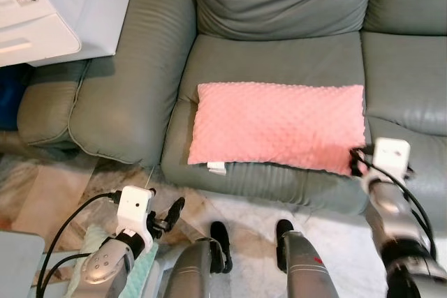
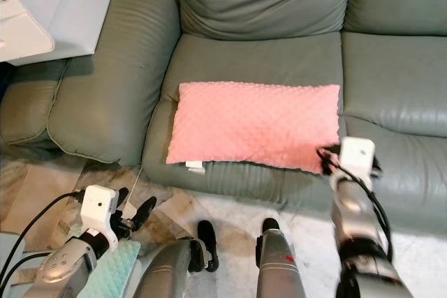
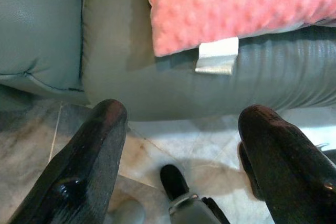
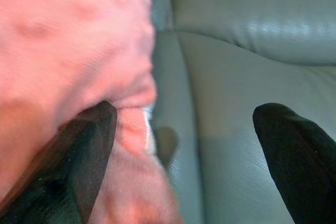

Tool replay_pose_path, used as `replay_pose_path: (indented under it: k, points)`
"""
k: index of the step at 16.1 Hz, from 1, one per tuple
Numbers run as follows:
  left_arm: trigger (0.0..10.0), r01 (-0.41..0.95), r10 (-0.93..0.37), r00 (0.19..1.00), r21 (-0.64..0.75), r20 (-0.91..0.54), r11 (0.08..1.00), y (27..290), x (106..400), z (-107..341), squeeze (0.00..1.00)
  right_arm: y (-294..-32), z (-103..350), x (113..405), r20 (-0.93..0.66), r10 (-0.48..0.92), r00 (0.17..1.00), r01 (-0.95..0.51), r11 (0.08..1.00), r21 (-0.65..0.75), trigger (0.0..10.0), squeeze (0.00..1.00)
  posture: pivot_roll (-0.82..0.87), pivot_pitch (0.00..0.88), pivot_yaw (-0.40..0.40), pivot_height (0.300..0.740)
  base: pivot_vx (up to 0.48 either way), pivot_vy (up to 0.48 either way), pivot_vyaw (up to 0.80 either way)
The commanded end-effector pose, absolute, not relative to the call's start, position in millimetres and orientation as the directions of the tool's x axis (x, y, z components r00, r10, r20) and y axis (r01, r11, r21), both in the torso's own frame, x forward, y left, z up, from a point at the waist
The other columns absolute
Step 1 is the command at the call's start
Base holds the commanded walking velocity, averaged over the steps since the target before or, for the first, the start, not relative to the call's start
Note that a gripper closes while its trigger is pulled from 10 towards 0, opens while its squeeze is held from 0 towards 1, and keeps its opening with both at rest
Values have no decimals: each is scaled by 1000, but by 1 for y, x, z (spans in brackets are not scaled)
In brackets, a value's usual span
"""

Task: Move the pillow to the sofa

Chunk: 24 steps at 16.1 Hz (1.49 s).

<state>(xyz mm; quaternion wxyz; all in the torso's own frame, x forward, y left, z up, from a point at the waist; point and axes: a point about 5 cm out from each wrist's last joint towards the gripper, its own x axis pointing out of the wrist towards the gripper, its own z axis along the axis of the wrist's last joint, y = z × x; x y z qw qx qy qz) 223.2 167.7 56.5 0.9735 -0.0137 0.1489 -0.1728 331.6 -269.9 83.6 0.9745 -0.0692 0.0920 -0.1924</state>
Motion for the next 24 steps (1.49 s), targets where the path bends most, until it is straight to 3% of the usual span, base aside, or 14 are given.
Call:
replay_pose_path:
  k: [1,9,14,16,19,24]
  points:
    - [10000,308,-316,882,-80,-350,948,178,211,48,0,-262,68,327,-218,-368,904,344,929,-138,10000,0,52,517,240,740,0,0,0]
    - [10000,293,-306,879,-92,-366,952,175,210,50,0,-217,71,345,-222,-184,958,194,981,24,10000,0,45,516,217,740,0,0,0]
    - [10000,280,-295,882,-96,-368,955,173,214,46,0,-227,53,325,-215,-224,951,214,975,-66,10000,0,15,486,193,740,0,0,0]
    - [10000,225,-232,903,-61,-362,972,171,228,41,0,-235,45,310,-191,-249,950,224,964,-141,10000,0,-27,441,160,740,0,0,0]
    - [10000,184,-192,935,-55,-298,981,165,248,46,0,-227,42,295,-142,-233,962,214,967,-140,10000,0,-72,383,124,740,0,0,0]
    - [10000,101,-110,983,-67,-149,993,154,285,66,0,-188,79,290,15,-157,987,158,983,-98,10000,0,-159,235,67,740,0,0,0]
